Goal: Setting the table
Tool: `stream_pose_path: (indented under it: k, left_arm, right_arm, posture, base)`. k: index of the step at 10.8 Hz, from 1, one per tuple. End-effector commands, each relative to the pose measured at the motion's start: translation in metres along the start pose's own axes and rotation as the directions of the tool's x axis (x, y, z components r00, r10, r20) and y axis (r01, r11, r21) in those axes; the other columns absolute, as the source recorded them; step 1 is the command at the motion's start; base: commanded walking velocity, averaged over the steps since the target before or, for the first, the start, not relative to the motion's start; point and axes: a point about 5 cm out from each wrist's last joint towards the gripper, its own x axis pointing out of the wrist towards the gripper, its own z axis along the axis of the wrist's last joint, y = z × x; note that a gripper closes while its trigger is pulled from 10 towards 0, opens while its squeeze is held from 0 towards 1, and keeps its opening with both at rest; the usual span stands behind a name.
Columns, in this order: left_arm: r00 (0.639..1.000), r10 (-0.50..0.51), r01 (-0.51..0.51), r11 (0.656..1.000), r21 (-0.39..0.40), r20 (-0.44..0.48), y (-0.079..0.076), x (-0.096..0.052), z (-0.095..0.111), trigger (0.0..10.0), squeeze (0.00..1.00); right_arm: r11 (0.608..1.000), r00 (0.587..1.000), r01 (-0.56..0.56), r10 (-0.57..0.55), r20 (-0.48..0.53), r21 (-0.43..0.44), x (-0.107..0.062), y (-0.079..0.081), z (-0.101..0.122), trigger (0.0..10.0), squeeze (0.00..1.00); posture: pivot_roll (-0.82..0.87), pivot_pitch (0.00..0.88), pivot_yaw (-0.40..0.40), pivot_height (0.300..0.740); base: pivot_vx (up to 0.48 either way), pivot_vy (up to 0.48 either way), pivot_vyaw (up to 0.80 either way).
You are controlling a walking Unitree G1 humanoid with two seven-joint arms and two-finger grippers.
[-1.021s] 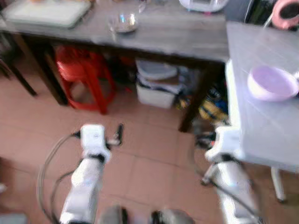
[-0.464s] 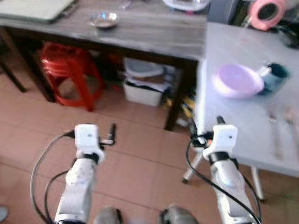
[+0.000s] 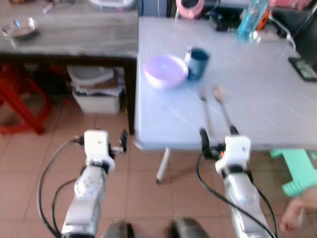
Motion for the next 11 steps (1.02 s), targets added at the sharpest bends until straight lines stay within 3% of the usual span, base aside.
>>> stream_pose_path:
  k: [1, 4, 6, 11]
  left_arm:
    - [1.0, -0.005, 0.005, 1.0, 0.01, -0.008, -0.003, -0.001, -0.002, 10.0, 0.0]
    - [0.999, 0.017, -0.02, 0.999, 0.05, 0.048, -0.003, -0.003, 0.009, 10.0, 0.0]
    - [0.997, -0.007, 0.007, 1.0, 0.002, 0.072, -0.006, -0.003, 0.016, 10.0, 0.0]
    - [0.995, -0.018, 0.02, 1.0, -0.016, 0.093, -0.01, -0.001, 0.023, 10.0, 0.0]
  right_arm:
    - [1.0, 1.0, 0.008, -0.008, -0.006, -0.012, -0.001, -0.005, -0.001, 10.0, 0.0]
    - [1.0, 1.0, 0.011, -0.011, 0.001, -0.015, -0.002, -0.006, 0.001, 10.0, 0.0]
    - [0.999, 0.999, 0.001, 0.0, 0.037, -0.033, 0.003, -0.006, 0.011, 10.0, 0.0]
    - [0.996, 0.995, -0.039, 0.046, 0.089, -0.074, 0.007, -0.002, 0.024, 10.0, 0.0]
  posture:
    - [-0.06, 0.148, -0.019, 0.74]
    - [-0.06, 0.153, -0.017, 0.74]
    - [-0.06, 0.157, -0.017, 0.74]
    - [-0.06, 0.163, -0.019, 0.74]
  base:
    - [0.0, 0.0, 0.0]
    - [0.0, 0.0, 0.0]
    - [0.0, 0.0, 0.0]
    - [0.196, 0.0, 0.73]
